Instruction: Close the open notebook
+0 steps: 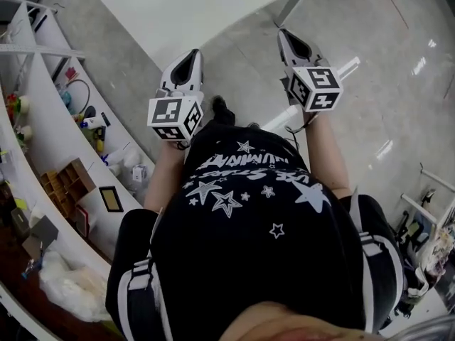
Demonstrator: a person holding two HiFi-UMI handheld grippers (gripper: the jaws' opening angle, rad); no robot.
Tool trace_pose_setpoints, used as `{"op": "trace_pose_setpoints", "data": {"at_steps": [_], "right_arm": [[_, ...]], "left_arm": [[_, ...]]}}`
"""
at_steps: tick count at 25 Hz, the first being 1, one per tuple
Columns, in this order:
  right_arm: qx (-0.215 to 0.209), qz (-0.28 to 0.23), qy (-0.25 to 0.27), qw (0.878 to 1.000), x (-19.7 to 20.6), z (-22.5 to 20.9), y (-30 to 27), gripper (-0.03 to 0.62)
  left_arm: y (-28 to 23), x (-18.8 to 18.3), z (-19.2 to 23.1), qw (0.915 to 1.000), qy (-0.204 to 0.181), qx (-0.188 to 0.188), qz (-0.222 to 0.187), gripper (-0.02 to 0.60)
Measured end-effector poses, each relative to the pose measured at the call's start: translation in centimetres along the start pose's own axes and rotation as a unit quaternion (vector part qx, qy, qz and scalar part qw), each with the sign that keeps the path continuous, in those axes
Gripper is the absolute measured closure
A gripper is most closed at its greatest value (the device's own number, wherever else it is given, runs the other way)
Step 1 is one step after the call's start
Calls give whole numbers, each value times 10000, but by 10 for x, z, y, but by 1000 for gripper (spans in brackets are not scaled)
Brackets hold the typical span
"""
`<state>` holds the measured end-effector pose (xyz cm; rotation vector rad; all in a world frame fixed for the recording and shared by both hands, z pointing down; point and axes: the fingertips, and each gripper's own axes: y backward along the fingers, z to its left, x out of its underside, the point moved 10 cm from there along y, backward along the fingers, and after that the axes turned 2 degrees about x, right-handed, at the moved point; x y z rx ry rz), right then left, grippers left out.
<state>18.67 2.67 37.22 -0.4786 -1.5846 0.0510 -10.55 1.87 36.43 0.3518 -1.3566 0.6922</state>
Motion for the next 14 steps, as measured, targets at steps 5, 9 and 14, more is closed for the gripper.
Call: {"op": "trace_pose_setpoints", "data": {"at_steps": [5,9,14], "right_arm": [[179,-147,-88,9997,4,-10,34,586],[239,-189,-83,9995,6,-4,50,586],[273,-183,-26,9995,1,-5,60,586]], "left_arm": [[0,-1,-27,9997,-152,204,-50,571],[5,-3,-36,9992,-212,335,-63,569],[4,-8,-48,9988,-262,392,-115,571]]}}
